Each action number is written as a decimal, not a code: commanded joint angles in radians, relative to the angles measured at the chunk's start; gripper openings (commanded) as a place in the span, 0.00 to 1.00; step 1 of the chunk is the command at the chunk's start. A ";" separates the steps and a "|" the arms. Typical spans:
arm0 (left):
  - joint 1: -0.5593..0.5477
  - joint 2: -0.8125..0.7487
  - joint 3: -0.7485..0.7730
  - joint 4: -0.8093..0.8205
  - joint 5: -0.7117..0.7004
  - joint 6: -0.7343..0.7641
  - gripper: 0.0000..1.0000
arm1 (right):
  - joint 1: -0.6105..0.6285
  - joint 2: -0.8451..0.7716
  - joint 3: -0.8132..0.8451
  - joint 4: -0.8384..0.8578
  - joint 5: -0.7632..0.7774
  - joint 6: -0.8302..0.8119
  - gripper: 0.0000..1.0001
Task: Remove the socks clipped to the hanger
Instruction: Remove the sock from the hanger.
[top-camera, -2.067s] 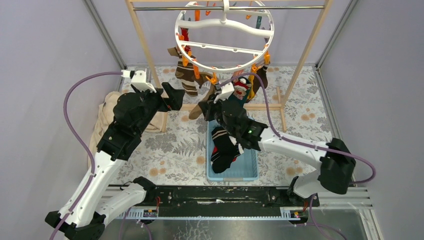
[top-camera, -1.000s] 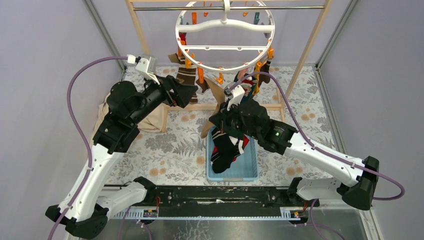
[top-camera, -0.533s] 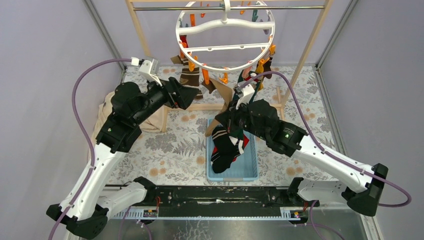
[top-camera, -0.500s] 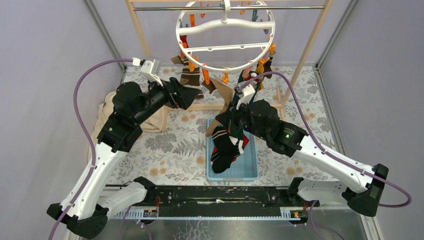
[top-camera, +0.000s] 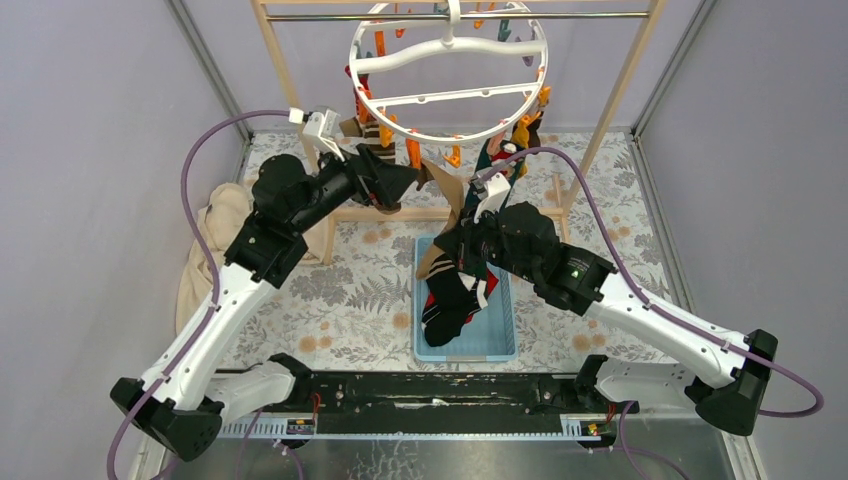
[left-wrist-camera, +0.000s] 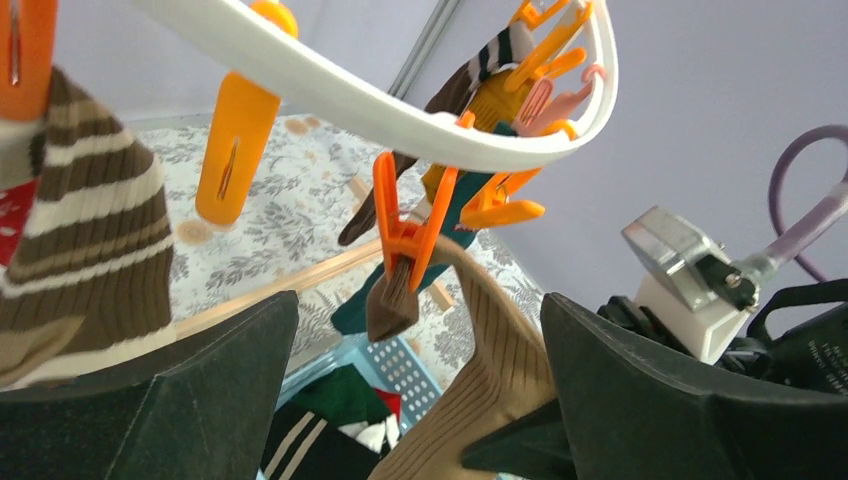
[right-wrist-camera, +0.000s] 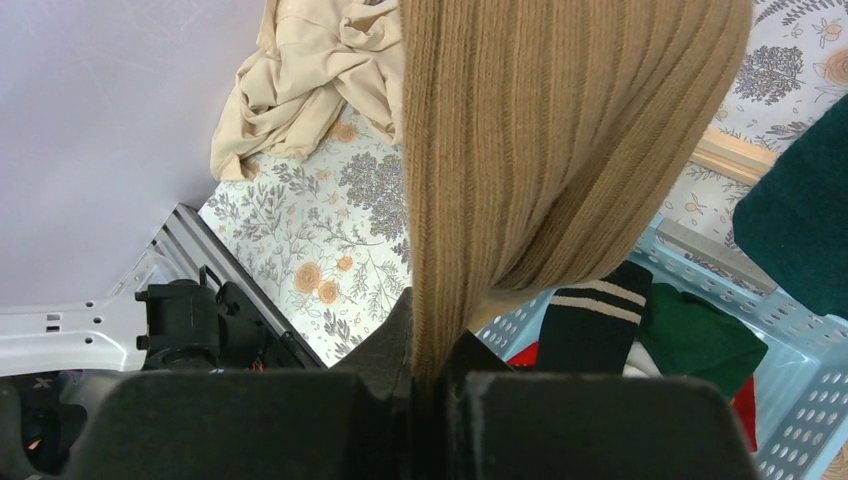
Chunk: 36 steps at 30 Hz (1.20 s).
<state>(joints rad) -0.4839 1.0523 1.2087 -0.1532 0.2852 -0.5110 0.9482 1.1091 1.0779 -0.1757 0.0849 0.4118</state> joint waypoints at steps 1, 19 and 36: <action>-0.002 0.024 -0.013 0.183 0.026 -0.046 0.99 | -0.008 -0.022 0.001 0.034 -0.023 0.008 0.00; -0.004 0.111 -0.024 0.330 0.029 -0.048 0.91 | -0.013 0.014 0.000 0.056 -0.051 0.012 0.00; -0.004 0.109 -0.040 0.352 0.011 -0.036 0.93 | -0.012 0.021 -0.015 0.076 -0.082 0.034 0.00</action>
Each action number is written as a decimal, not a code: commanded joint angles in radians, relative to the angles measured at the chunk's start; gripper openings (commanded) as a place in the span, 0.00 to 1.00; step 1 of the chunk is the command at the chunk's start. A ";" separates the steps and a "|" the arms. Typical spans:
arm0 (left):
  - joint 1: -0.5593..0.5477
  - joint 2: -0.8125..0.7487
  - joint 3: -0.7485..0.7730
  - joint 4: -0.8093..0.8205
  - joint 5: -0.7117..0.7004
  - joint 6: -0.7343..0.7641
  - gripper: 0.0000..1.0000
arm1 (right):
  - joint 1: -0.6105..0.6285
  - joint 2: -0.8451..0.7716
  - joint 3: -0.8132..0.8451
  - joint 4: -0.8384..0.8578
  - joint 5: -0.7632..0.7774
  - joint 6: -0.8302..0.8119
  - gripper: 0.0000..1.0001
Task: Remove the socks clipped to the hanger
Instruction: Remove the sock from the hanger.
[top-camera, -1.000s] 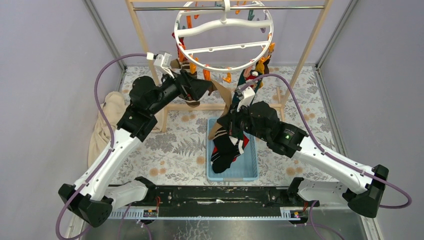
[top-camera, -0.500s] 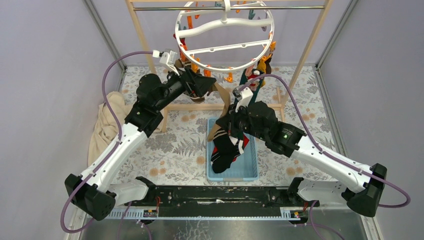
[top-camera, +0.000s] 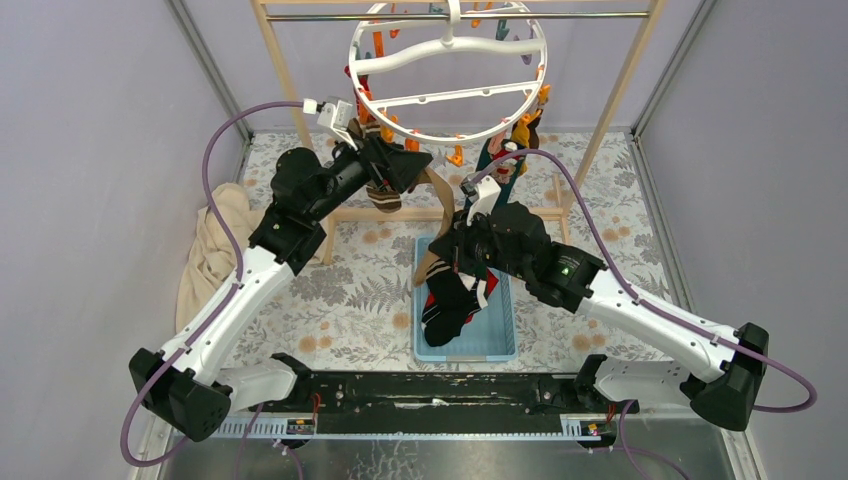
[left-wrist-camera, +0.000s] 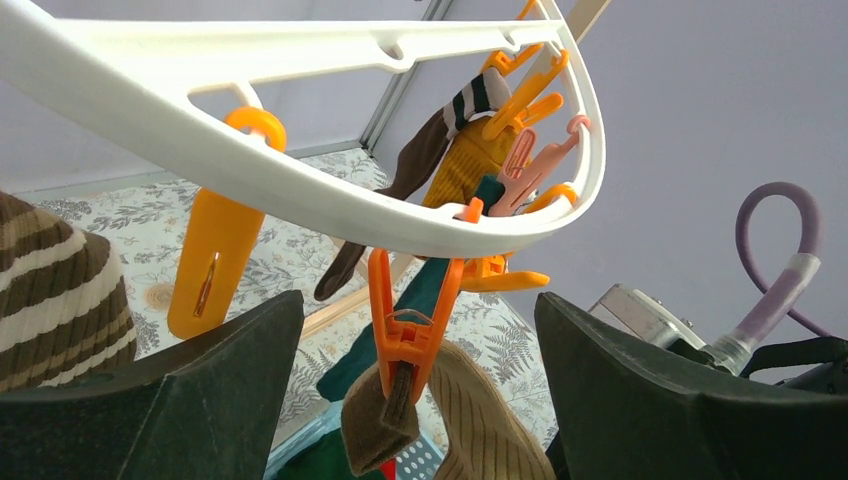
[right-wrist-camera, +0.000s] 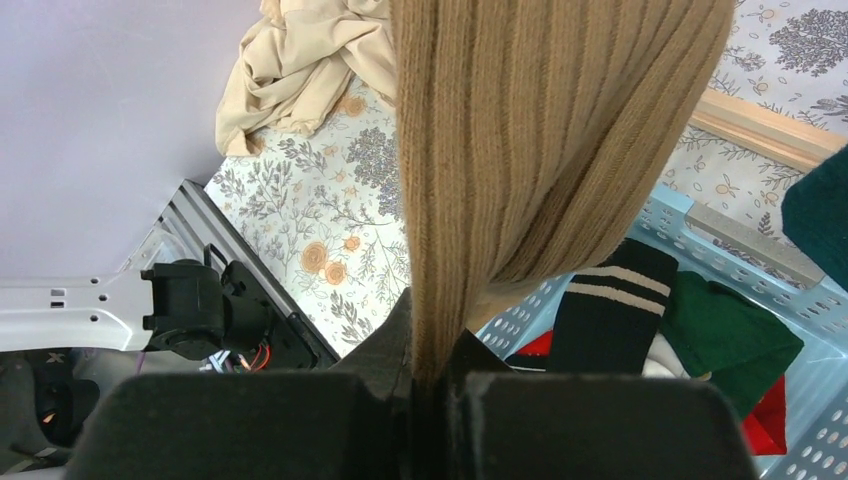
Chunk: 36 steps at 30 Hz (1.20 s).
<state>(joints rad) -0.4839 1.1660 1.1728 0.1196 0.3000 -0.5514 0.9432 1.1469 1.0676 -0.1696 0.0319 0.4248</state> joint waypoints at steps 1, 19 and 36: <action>-0.003 -0.004 -0.008 0.083 -0.004 0.004 0.92 | -0.007 -0.014 -0.008 0.074 -0.029 0.024 0.00; -0.004 0.023 -0.003 0.140 0.001 -0.008 0.74 | -0.008 -0.010 -0.020 0.081 -0.060 0.035 0.00; -0.004 0.038 0.035 0.150 -0.001 -0.011 0.67 | -0.008 0.002 -0.017 0.087 -0.070 0.030 0.00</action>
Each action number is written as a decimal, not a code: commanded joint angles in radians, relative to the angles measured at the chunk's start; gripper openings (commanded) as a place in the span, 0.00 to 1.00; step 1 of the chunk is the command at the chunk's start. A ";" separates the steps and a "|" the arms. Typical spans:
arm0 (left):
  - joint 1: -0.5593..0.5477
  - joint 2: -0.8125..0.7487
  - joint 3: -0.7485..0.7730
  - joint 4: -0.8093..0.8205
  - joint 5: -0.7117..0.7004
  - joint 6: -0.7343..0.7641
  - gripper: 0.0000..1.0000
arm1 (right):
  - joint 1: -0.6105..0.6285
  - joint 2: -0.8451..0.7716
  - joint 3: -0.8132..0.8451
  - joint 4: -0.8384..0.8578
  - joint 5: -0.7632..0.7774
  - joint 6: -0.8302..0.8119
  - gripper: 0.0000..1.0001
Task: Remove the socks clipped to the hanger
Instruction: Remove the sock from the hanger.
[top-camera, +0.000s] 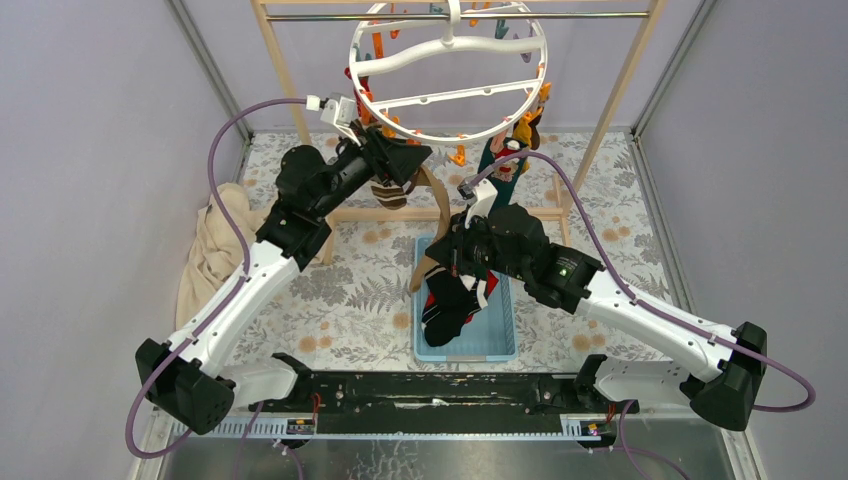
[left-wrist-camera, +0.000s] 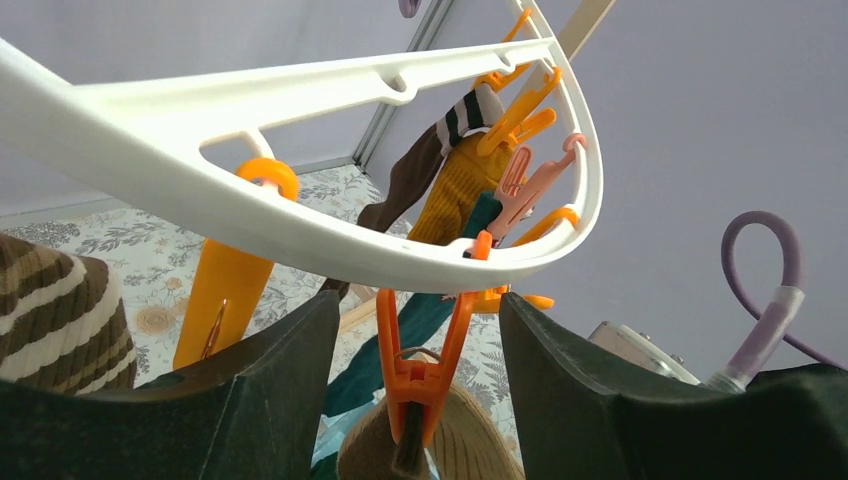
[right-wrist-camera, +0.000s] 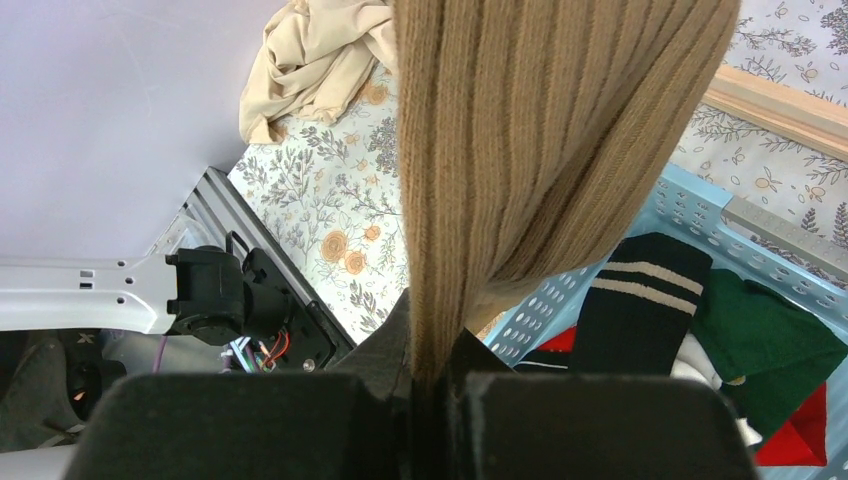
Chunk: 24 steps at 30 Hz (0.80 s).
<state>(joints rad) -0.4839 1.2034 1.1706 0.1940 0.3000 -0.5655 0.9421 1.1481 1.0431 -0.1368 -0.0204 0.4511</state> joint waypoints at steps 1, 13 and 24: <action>-0.003 0.001 0.040 0.076 -0.001 0.002 0.68 | -0.006 0.001 0.008 0.054 -0.018 0.002 0.00; -0.004 -0.004 0.042 0.064 -0.006 0.007 0.57 | -0.006 0.007 0.000 0.058 -0.021 0.000 0.00; -0.004 0.000 0.053 0.055 0.000 0.015 0.42 | -0.006 0.000 -0.023 0.072 -0.021 0.010 0.00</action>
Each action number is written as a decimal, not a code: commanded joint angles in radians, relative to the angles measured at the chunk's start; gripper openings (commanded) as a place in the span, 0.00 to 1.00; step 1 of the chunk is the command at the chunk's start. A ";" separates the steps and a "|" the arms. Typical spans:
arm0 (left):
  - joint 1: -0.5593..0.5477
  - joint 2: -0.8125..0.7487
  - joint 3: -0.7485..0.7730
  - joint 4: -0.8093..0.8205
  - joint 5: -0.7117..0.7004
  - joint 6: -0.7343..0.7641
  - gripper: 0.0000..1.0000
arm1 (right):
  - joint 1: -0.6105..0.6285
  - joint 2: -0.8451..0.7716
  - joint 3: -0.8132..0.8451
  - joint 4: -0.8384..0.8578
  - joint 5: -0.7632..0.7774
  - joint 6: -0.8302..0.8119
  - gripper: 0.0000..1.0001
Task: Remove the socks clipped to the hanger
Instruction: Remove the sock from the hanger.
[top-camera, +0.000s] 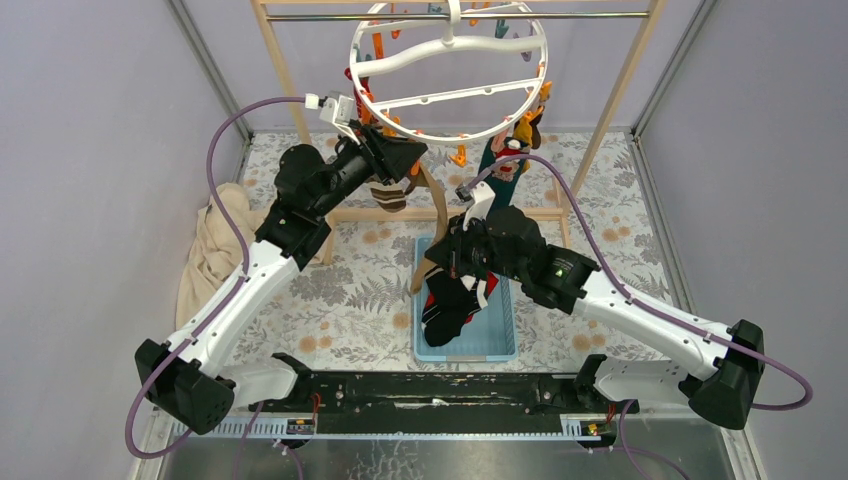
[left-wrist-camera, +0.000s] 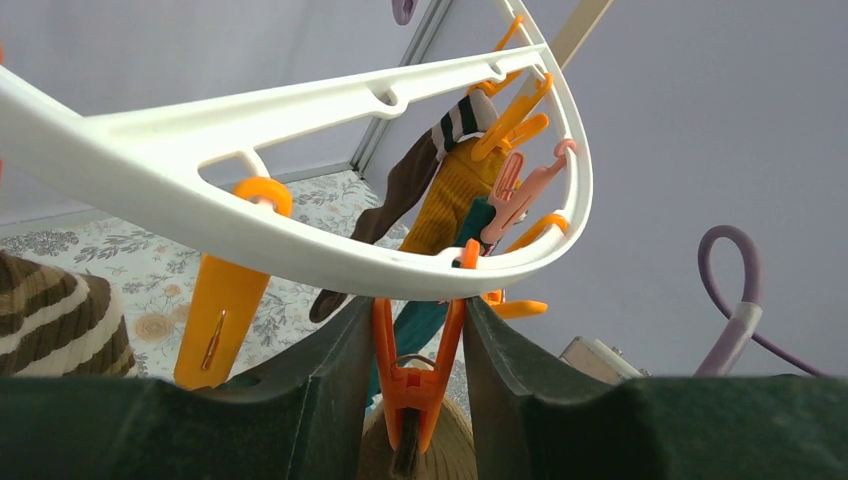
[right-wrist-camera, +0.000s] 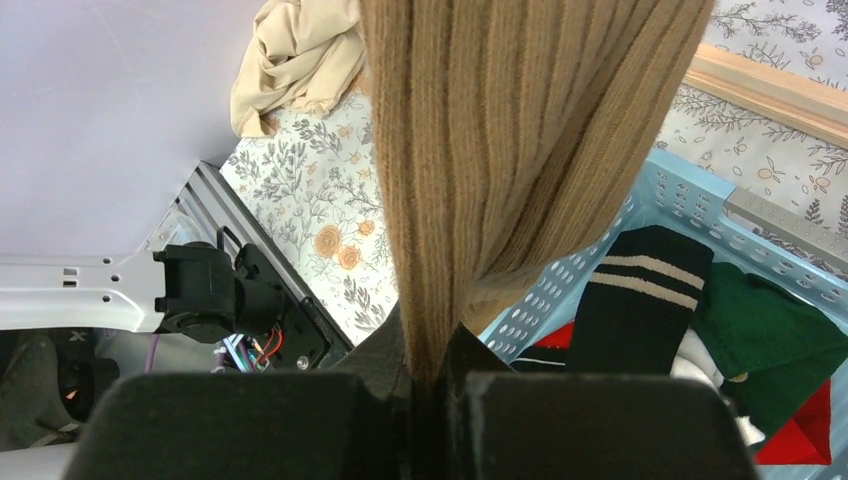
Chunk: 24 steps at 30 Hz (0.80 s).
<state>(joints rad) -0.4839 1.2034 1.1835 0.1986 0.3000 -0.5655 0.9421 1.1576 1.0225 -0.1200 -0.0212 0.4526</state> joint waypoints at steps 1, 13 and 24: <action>-0.004 0.000 0.042 0.049 -0.001 0.015 0.41 | -0.006 -0.010 -0.004 0.056 -0.022 0.009 0.00; -0.004 0.010 0.061 0.028 -0.003 0.021 0.09 | -0.006 -0.027 -0.027 0.056 -0.018 0.015 0.00; -0.004 0.003 0.057 0.013 -0.009 0.030 0.09 | -0.007 -0.137 -0.055 -0.063 0.017 0.017 0.00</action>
<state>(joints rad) -0.4839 1.2091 1.2098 0.1864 0.3004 -0.5564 0.9421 1.0870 0.9825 -0.1577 -0.0174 0.4618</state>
